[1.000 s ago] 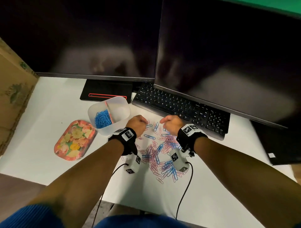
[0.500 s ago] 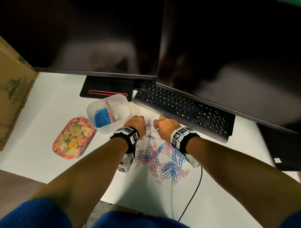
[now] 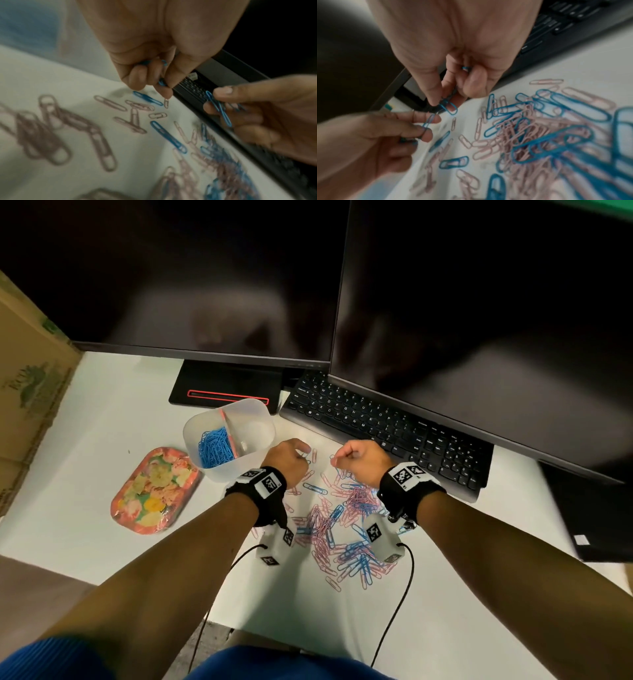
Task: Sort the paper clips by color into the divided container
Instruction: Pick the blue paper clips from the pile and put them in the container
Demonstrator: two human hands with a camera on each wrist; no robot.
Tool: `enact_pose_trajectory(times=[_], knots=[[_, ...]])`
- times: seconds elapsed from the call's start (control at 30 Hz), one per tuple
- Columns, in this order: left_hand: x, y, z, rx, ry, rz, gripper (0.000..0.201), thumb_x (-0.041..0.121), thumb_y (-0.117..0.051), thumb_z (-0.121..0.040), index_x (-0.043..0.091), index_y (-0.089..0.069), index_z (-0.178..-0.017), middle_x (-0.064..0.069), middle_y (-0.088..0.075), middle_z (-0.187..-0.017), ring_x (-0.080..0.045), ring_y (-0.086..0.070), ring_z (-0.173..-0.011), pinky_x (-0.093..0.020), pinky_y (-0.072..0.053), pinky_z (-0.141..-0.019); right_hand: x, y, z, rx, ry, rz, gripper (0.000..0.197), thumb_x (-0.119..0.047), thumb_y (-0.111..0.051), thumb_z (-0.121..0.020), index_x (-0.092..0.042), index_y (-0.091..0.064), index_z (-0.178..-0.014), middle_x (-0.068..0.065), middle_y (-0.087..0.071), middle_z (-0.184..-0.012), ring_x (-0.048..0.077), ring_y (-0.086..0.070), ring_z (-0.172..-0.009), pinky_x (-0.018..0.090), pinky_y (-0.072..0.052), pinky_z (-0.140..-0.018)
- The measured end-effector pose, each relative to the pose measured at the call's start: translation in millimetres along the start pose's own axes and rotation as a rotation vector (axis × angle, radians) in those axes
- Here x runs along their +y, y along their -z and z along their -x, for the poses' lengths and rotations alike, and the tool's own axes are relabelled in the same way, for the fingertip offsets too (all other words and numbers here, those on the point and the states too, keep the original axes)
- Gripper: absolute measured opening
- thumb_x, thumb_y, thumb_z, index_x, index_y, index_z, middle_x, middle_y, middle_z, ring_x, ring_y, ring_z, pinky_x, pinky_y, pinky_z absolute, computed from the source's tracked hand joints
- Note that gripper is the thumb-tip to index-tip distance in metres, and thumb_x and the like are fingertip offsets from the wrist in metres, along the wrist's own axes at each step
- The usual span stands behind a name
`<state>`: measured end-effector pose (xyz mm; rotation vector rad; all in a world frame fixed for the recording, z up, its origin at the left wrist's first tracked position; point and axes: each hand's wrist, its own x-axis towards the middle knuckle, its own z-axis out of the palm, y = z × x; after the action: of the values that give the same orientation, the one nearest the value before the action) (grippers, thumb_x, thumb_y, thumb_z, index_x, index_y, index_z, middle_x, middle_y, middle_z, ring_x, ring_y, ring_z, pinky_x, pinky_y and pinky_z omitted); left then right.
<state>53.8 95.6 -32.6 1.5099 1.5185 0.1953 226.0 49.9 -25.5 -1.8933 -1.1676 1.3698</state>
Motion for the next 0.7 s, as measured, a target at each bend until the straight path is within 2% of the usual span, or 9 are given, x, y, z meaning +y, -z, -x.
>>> enact_pose_trajectory(times=[0.07,0.13,0.2,0.27,0.37,0.5,0.57,0.6,0.7], knots=[[5.2,-0.7,-2.0,0.003,0.092,0.252,0.027,-0.001,-0.040,-0.086,0.015,-0.061,-0.087,-0.008,-0.060,-0.077,-0.011,-0.055,-0.051,-0.014,-0.036,-0.041,0.6,1.0,0.6,-0.027,-0.083,-0.209,0.012,-0.007,-0.070,-0.082,-0.013,-0.061,-0.077,0.011,-0.066,-0.076,0.009,-0.037,-0.043,0.018,-0.030,-0.036],[9.4,0.4,-3.3,-0.022,0.187,0.461,0.028,-0.001,-0.035,-0.090,0.014,-0.053,-0.075,-0.006,-0.045,-0.063,-0.008,-0.040,-0.033,-0.014,-0.026,-0.037,-0.4,1.0,2.5,-0.052,-0.132,-0.399,0.013,0.003,-0.061,-0.086,-0.010,-0.057,-0.087,0.015,-0.065,-0.077,0.009,-0.030,-0.042,0.017,-0.023,-0.036],[12.1,2.6,-1.9,-0.070,0.283,0.617,0.022,0.007,-0.036,-0.090,0.013,-0.049,-0.073,-0.002,-0.035,-0.055,-0.015,-0.031,-0.039,-0.018,-0.022,-0.047,-1.5,-0.3,4.5,-0.053,-0.166,-0.506,0.019,0.006,-0.054,-0.089,-0.005,-0.057,-0.105,0.012,-0.061,-0.074,0.011,-0.030,-0.048,0.018,-0.023,-0.039],[12.0,4.5,-0.9,-0.120,0.335,0.733,0.020,0.018,-0.040,-0.087,0.014,-0.048,-0.069,0.000,-0.035,-0.050,-0.016,-0.028,-0.045,-0.022,-0.020,-0.050,0.2,-2.4,4.5,-0.074,-0.196,-0.578,0.026,0.005,-0.051,-0.091,0.001,-0.058,-0.116,0.010,-0.057,-0.073,0.013,-0.035,-0.053,0.020,-0.025,-0.042],[10.8,4.6,-3.4,-0.174,0.326,0.782,0.025,0.029,-0.045,-0.091,0.017,-0.046,-0.069,0.000,-0.041,-0.055,-0.016,-0.033,-0.044,-0.023,-0.023,-0.048,-1.0,-5.1,7.6,-0.138,-0.228,-0.625,0.025,0.004,-0.047,-0.092,0.004,-0.064,-0.111,0.010,-0.055,-0.071,0.018,-0.047,-0.058,0.027,-0.032,-0.049],[11.3,4.2,-5.5,-0.134,0.315,0.840,0.020,0.019,-0.041,-0.092,0.014,-0.046,-0.074,-0.006,-0.049,-0.063,-0.018,-0.038,-0.047,-0.023,-0.028,-0.047,-8.7,-14.1,11.2,-0.152,-0.333,-0.602,0.019,-0.001,-0.044,-0.090,-0.002,-0.064,-0.093,0.008,-0.050,-0.068,0.021,-0.050,-0.057,0.027,-0.034,-0.050],[9.7,3.8,-6.5,-0.096,0.324,0.831,0.015,0.015,-0.037,-0.091,0.014,-0.045,-0.078,-0.005,-0.045,-0.061,-0.018,-0.032,-0.046,-0.024,-0.025,-0.049,-13.1,-20.2,12.0,-0.140,-0.328,-0.403,0.012,-0.010,-0.051,-0.089,-0.008,-0.060,-0.082,0.005,-0.046,-0.064,0.018,-0.041,-0.051,0.023,-0.027,-0.046],[8.8,3.8,-6.4,-0.086,0.312,0.791,0.012,0.014,-0.036,-0.091,0.015,-0.046,-0.083,-0.004,-0.041,-0.059,-0.016,-0.030,-0.045,-0.023,-0.024,-0.049,-14.5,-23.5,13.5,-0.132,-0.270,-0.192,0.011,-0.015,-0.056,-0.088,-0.012,-0.060,-0.078,0.001,-0.046,-0.063,0.016,-0.041,-0.051,0.022,-0.028,-0.046],[6.7,2.9,-4.3,-0.015,0.110,0.306,0.007,0.022,-0.050,-0.093,0.018,-0.050,-0.098,0.002,-0.045,-0.057,-0.015,-0.040,-0.047,-0.023,-0.031,-0.049,-15.0,-35.4,19.8,-0.153,0.018,0.447,0.009,-0.026,-0.060,-0.085,-0.019,-0.065,-0.081,-0.011,-0.061,-0.073,0.015,-0.059,-0.074,0.020,-0.045,-0.059]])
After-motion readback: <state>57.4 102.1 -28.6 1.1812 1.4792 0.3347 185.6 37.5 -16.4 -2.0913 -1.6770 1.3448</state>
